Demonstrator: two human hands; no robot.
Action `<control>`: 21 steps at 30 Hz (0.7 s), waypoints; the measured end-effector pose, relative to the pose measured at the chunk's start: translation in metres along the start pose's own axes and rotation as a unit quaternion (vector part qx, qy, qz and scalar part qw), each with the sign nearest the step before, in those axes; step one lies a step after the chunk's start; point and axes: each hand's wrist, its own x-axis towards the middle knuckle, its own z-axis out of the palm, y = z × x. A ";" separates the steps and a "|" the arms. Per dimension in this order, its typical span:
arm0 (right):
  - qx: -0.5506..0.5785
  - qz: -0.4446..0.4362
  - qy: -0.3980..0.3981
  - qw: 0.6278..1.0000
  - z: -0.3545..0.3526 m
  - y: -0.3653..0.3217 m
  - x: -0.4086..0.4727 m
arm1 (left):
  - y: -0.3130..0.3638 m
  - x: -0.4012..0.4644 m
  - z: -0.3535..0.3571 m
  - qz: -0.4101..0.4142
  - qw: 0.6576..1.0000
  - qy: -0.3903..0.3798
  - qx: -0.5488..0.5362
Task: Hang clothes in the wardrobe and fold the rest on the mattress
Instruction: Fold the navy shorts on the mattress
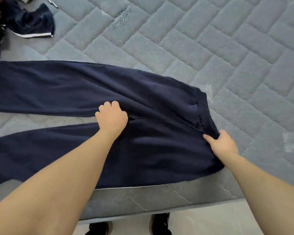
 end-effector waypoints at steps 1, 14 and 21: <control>-0.014 0.026 -0.018 0.999 -0.007 0.008 0.000 | -0.001 -0.004 0.001 -0.020 0.999 0.027 -0.007; 0.238 -0.020 0.036 0.970 -0.013 -0.134 0.096 | 0.052 0.104 -0.014 0.149 0.989 -0.019 0.017; 0.018 -0.096 0.378 0.921 -0.041 -0.136 0.099 | 0.064 0.117 -0.014 0.208 0.971 0.053 0.107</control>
